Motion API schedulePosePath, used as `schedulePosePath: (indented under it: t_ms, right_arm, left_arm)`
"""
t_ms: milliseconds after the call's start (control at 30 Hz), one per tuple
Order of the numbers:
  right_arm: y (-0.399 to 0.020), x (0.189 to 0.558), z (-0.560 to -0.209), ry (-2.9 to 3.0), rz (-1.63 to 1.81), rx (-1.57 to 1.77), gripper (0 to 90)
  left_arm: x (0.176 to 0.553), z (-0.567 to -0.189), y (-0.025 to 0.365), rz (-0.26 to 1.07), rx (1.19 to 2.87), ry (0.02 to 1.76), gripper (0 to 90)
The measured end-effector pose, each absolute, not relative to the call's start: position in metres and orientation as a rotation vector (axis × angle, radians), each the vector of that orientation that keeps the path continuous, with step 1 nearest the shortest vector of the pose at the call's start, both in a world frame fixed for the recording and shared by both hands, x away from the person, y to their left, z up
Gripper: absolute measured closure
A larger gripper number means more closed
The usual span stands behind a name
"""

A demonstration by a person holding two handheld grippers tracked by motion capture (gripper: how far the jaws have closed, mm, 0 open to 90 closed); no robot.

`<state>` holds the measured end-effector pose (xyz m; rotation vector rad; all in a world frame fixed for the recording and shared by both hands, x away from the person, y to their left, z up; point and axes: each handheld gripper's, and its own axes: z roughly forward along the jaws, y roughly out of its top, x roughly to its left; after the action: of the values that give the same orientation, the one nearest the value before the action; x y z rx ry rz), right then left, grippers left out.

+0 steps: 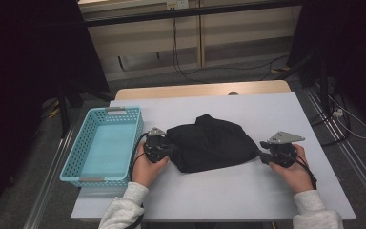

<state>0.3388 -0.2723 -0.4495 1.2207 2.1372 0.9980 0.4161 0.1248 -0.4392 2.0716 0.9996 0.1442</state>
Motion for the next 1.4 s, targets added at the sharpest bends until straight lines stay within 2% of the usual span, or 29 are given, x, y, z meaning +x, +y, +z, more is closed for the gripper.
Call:
schedulePosePath:
  t_ms: [100,267,567,633,700,800,1100,1233,1300,1400]
  right_arm:
    - [-0.265,0.339,-0.451,2.178,0.951,1.157,45.4]
    - [-0.253,0.338,-0.448,2.197,0.951,1.072,38.4]
    - [-0.250,0.338,-0.444,2.153,1.004,1.074,38.8]
    - [-0.251,0.337,-0.441,2.126,1.029,1.083,41.5]
    - [-0.252,0.337,-0.439,2.098,1.044,1.091,50.0]
    - [-0.255,0.336,-0.436,2.066,1.059,1.098,57.3]
    - [-0.249,0.336,-0.434,2.065,1.074,1.070,56.9]
    - [-0.247,0.336,-0.435,2.055,1.096,1.092,74.4]
    - [-0.251,0.336,-0.435,2.008,1.122,1.127,85.5]
    - [-0.263,0.337,-0.433,1.920,1.131,1.205,87.9]
  left_arm:
    - [0.416,-0.437,0.125,0.144,2.058,0.997,81.5]
    - [0.416,-0.436,0.125,0.149,2.045,0.995,81.7]
    - [0.415,-0.437,0.122,0.152,2.060,0.987,82.4]
    - [0.416,-0.437,0.122,0.151,2.053,0.996,82.4]
    - [0.416,-0.438,0.121,0.158,2.055,0.993,82.7]
    - [0.415,-0.437,0.121,0.167,2.058,0.990,82.6]
    - [0.414,-0.437,0.121,0.152,2.052,0.982,80.6]
    - [0.413,-0.435,0.122,0.164,2.057,0.968,77.5]
    - [0.412,-0.434,0.122,0.180,2.051,0.958,72.8]
    - [0.410,-0.433,0.122,0.193,2.040,0.934,54.1]
